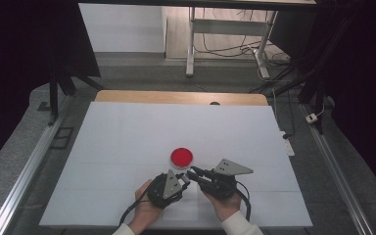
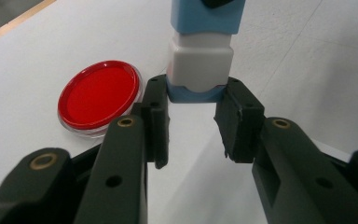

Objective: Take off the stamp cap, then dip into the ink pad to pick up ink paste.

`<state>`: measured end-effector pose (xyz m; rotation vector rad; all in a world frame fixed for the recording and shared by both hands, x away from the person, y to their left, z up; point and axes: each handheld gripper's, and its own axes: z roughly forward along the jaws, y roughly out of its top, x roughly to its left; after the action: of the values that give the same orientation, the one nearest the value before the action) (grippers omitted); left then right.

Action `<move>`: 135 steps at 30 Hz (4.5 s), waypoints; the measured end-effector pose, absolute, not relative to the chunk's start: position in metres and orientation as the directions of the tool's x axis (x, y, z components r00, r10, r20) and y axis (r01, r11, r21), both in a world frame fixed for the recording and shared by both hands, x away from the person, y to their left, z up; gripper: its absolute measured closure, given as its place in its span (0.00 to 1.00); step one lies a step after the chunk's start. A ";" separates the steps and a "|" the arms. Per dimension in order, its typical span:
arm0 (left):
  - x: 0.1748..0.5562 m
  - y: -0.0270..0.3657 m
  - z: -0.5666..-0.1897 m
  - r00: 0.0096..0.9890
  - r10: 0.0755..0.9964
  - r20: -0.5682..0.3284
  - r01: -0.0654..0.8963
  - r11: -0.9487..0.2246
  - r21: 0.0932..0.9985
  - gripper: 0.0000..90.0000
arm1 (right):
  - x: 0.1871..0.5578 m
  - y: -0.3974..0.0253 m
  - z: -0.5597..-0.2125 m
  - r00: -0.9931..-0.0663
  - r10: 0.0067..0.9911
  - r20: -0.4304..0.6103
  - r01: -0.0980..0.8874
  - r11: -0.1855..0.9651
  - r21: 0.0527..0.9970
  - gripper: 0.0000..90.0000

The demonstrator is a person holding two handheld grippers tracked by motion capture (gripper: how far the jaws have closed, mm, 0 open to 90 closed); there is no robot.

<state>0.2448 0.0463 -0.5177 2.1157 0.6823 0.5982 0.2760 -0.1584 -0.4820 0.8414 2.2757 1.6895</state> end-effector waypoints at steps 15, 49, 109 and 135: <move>0.247 0.052 -0.518 0.735 0.659 0.162 0.270 -0.504 0.820 0.73 | 0.277 -0.163 -0.480 -0.820 0.542 0.182 0.322 0.175 0.930 0.84; 0.240 0.112 -0.505 0.717 0.694 0.060 0.337 -0.421 0.842 0.72 | 0.281 -0.182 -0.473 -0.801 0.576 0.161 0.295 0.146 0.944 0.84; 0.211 0.214 -0.508 0.611 0.792 -0.010 0.437 -0.327 0.838 0.72 | 0.304 -0.186 -0.453 -0.792 0.603 0.100 0.262 0.187 0.947 0.84; 0.212 0.214 -0.508 0.613 0.790 -0.016 0.439 -0.323 0.838 0.72 | 0.337 -0.157 -0.444 -0.793 0.605 0.074 0.286 0.262 0.922 0.84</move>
<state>0.2118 0.2141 -0.5076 1.9637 0.9727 0.5075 0.3366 -0.1565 -0.4439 0.8199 2.2436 1.5414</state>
